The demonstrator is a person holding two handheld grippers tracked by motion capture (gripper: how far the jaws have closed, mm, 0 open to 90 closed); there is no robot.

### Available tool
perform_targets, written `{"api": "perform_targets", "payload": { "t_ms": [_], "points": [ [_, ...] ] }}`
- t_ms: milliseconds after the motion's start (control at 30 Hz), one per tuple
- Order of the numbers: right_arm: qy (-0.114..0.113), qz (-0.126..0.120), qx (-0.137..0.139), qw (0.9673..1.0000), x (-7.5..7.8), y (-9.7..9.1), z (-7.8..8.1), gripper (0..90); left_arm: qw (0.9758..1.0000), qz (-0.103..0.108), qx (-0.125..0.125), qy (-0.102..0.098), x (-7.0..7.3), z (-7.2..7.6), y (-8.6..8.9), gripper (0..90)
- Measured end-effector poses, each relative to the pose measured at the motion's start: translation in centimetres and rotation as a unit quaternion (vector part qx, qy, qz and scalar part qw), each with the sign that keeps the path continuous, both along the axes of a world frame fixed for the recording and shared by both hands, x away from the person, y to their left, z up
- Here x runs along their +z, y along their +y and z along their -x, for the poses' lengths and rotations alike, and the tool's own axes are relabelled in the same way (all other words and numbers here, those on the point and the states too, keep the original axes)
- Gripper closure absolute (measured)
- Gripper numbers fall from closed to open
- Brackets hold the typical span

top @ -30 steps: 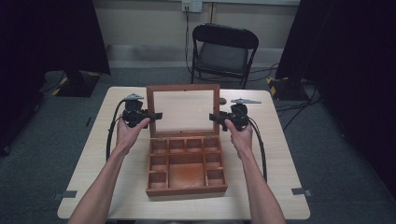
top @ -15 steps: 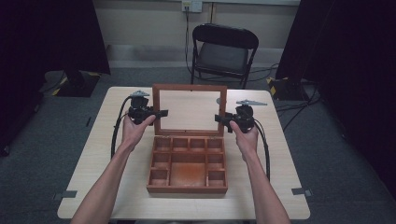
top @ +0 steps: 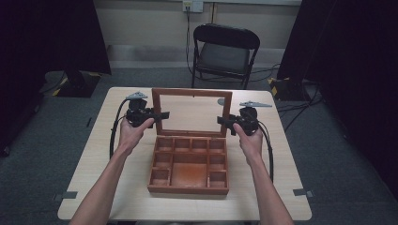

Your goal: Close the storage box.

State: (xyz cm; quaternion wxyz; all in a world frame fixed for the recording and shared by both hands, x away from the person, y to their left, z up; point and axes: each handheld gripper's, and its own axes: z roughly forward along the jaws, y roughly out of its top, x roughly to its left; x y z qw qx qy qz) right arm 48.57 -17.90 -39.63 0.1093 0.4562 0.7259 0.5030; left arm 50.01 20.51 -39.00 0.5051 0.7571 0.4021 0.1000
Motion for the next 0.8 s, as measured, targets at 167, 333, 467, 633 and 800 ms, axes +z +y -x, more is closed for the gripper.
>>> {"api": "perform_targets", "payload": {
  "t_ms": [167, 333, 467, 633, 800],
  "points": [
    [-0.005, -0.008, 0.000, 1.0000, 0.2, -0.1, 0.5, 51.5, 1.0000, -0.003, -0.008, -0.003, 0.3, 0.8, 0.0, 46.0],
    [-0.007, -0.012, 0.003, 0.9999, 0.3, -0.3, 1.3, 49.7, 0.9998, -0.003, -0.016, -0.008, 0.5, 1.6, 0.1, 46.4],
    [-0.006, -0.012, 0.006, 0.9999, 0.4, -0.3, 1.7, 48.3, 0.9998, -0.004, -0.019, -0.011, 0.5, 2.3, 0.2, 46.0],
    [-0.006, -0.019, 0.009, 0.9998, 0.2, -0.4, 2.0, 46.6, 0.9998, 0.009, -0.016, -0.009, 0.4, 3.0, 0.3, 45.6],
    [-0.009, -0.014, 0.010, 0.9998, 0.2, -0.4, 2.4, 45.9, 0.9996, 0.022, -0.011, -0.014, 0.1, 3.5, 0.4, 44.1]
  ]
}}
